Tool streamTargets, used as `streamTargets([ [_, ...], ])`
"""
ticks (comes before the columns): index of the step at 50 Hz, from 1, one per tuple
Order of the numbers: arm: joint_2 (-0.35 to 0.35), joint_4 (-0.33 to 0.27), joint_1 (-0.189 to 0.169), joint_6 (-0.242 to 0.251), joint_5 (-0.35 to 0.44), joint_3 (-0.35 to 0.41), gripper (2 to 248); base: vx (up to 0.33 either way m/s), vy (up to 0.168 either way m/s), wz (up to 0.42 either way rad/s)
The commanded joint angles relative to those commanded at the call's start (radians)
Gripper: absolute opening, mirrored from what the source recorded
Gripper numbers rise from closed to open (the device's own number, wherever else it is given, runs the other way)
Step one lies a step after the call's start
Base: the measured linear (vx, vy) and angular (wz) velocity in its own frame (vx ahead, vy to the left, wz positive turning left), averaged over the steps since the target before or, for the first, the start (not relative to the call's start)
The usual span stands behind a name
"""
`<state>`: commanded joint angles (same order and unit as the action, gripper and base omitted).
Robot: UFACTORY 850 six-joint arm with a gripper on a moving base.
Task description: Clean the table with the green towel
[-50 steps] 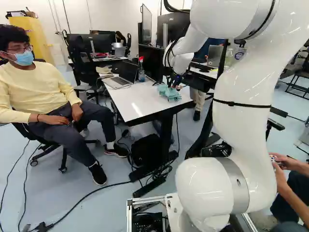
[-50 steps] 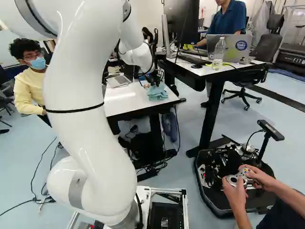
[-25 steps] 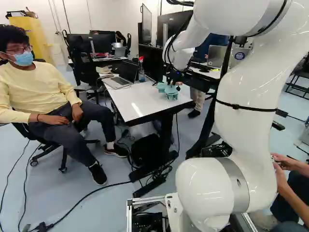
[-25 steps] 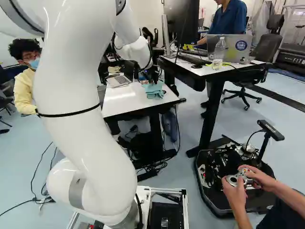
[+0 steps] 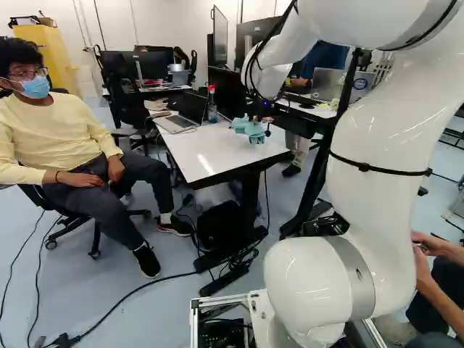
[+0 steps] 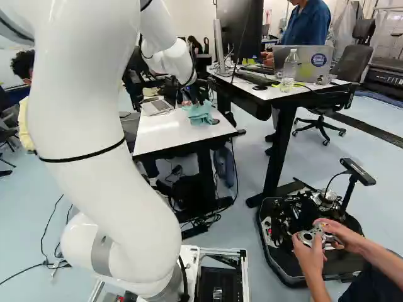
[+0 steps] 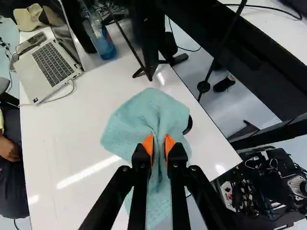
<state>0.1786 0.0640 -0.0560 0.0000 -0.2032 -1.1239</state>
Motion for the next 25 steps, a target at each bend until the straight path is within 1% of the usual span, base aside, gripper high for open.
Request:
streamTargets([
  [25,-0.107,0.0,0.043,0.0,-0.003,0.055,51,0.0,0.0,0.0],
])
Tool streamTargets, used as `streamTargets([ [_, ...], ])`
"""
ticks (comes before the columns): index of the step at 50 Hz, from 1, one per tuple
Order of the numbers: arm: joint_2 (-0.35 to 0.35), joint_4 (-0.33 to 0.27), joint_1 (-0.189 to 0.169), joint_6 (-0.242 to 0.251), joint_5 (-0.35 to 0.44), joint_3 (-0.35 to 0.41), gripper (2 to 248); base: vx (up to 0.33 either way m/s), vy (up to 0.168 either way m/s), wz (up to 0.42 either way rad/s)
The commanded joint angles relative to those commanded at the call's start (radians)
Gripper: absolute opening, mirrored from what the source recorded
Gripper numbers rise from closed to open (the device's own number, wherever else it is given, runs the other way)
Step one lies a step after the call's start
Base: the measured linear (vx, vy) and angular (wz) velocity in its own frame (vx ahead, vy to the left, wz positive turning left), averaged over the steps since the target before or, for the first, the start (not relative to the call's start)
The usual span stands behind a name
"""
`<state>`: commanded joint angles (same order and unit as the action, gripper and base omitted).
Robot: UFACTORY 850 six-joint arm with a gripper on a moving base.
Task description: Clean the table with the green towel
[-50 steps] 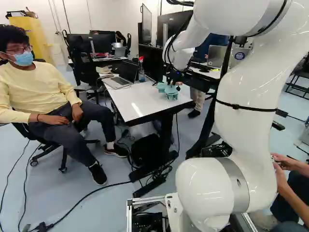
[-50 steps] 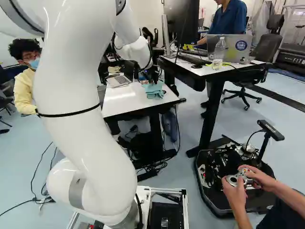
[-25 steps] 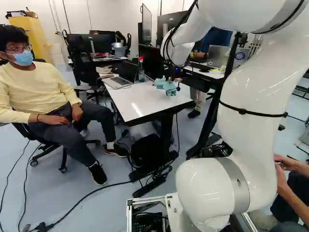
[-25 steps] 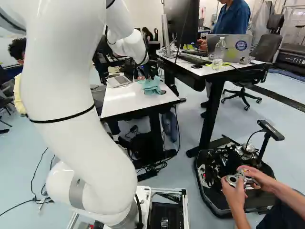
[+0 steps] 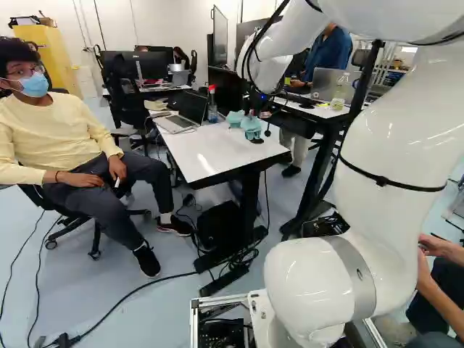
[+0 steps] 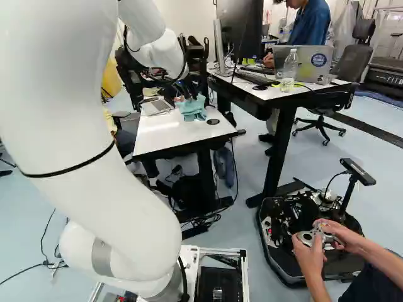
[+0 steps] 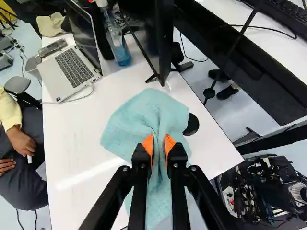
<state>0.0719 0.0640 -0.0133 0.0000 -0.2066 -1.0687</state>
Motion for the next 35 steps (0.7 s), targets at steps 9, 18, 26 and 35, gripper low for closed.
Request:
streamTargets([
  [9,-0.044,0.0,0.019,0.0,0.0,0.027,51,0.0,0.0,0.0],
  [18,-0.062,0.0,0.038,0.0,-0.003,0.041,51,0.0,0.0,0.0],
  [26,-0.071,0.0,0.055,0.0,-0.008,0.049,51,0.0,0.0,0.0],
  [35,-0.083,0.0,0.075,0.0,-0.015,0.061,51,0.0,0.0,0.0],
])
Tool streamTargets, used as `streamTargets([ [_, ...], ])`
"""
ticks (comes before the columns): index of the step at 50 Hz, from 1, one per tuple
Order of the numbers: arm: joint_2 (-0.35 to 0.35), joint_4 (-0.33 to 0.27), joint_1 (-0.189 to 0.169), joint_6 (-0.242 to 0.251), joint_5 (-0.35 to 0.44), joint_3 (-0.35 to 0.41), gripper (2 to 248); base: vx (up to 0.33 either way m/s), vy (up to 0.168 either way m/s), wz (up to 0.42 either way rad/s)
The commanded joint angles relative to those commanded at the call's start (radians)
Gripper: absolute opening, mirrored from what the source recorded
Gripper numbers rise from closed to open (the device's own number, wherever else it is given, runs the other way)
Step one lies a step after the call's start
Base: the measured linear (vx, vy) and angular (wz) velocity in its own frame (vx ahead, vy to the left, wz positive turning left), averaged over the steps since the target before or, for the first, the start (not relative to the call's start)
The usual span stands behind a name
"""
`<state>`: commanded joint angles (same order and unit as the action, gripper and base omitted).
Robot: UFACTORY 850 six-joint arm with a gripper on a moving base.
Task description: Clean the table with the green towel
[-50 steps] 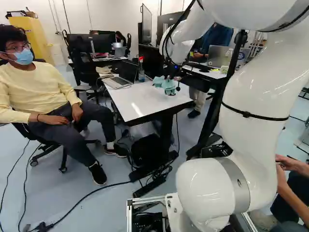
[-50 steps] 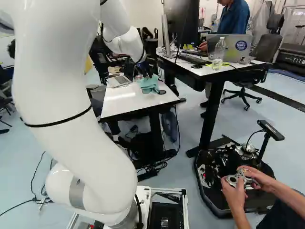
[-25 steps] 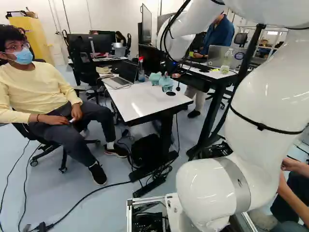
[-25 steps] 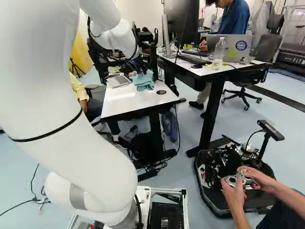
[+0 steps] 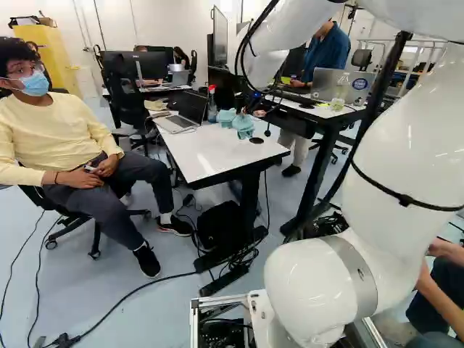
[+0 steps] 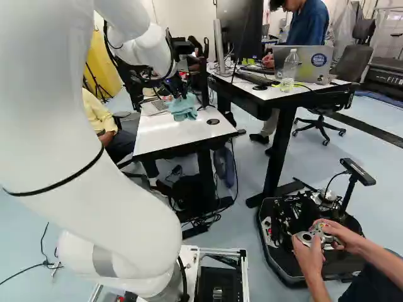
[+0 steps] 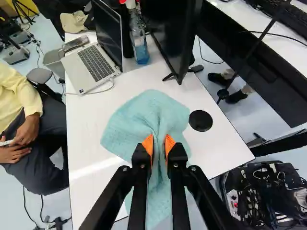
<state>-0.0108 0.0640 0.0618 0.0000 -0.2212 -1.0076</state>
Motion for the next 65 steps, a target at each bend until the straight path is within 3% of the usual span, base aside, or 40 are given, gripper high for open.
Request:
streamTargets([
  [29,-0.053,0.004,0.064,0.0,-0.01,0.052,51,0.0,0.0,0.0],
  [65,-0.04,0.013,0.127,0.0,-0.079,0.04,51,0.0,0.0,0.0],
])
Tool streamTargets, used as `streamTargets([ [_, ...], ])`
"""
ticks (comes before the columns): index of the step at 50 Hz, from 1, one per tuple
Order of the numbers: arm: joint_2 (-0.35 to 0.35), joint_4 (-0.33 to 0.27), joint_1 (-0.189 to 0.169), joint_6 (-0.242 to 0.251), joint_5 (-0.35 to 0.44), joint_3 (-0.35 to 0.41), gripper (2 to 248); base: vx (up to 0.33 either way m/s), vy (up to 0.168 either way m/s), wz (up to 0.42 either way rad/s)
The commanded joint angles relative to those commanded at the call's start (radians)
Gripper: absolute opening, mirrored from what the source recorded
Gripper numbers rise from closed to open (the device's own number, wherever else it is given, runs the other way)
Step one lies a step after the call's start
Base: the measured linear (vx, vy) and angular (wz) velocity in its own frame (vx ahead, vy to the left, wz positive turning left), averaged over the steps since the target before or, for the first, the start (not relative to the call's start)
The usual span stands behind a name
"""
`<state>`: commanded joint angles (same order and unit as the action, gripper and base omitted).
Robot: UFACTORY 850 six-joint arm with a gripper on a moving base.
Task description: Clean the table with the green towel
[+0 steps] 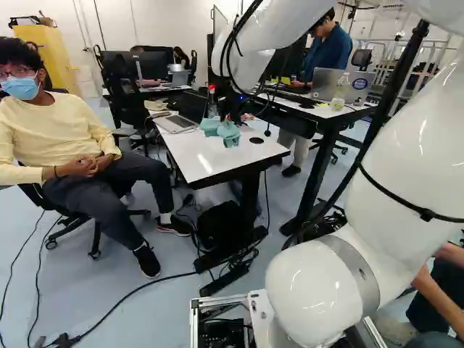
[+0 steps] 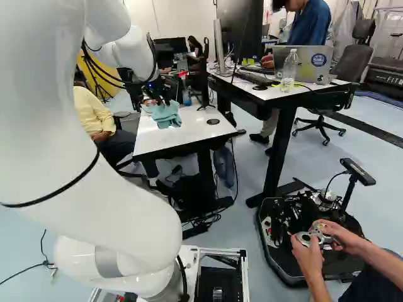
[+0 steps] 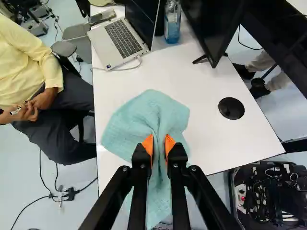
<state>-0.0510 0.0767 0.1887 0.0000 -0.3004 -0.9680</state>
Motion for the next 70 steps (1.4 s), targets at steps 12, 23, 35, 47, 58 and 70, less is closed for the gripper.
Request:
streamTargets([
  [12,0.012,0.0,0.023,0.0,0.0,-0.012,51,0.0,0.0,0.0],
  [23,0.024,0.0,0.045,0.0,0.0,-0.024,51,0.0,0.0,0.0],
  [35,0.037,0.0,0.072,0.0,0.0,-0.037,51,0.0,0.0,0.0],
  [47,0.049,0.0,0.097,0.0,0.0,-0.049,51,0.0,0.0,0.0],
  [58,0.059,0.0,0.116,0.0,0.0,-0.059,51,0.0,0.0,0.0],
  [70,0.067,0.0,0.131,0.0,0.001,-0.067,51,0.0,0.0,0.0],
])
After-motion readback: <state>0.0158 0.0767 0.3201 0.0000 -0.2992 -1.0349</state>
